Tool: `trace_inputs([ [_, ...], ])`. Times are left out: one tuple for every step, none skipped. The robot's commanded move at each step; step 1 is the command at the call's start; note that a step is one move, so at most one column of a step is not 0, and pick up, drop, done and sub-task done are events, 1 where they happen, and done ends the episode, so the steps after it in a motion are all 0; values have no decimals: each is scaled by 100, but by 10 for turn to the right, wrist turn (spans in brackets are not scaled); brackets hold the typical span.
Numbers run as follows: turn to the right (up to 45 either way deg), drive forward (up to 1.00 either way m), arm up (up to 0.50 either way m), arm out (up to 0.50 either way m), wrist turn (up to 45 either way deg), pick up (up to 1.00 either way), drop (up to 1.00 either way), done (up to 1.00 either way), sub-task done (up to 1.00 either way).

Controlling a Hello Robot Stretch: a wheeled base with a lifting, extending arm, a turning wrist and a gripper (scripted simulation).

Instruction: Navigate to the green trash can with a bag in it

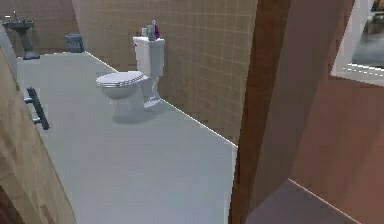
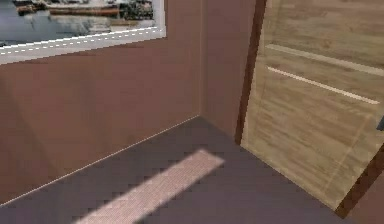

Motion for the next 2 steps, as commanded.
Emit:
trace_inputs([
  [0, 50, 0, 0, 0, 0, 0, 0, 0],
  [-240, 0, 0, 0, 0, 0, 0, 0, 0],
])
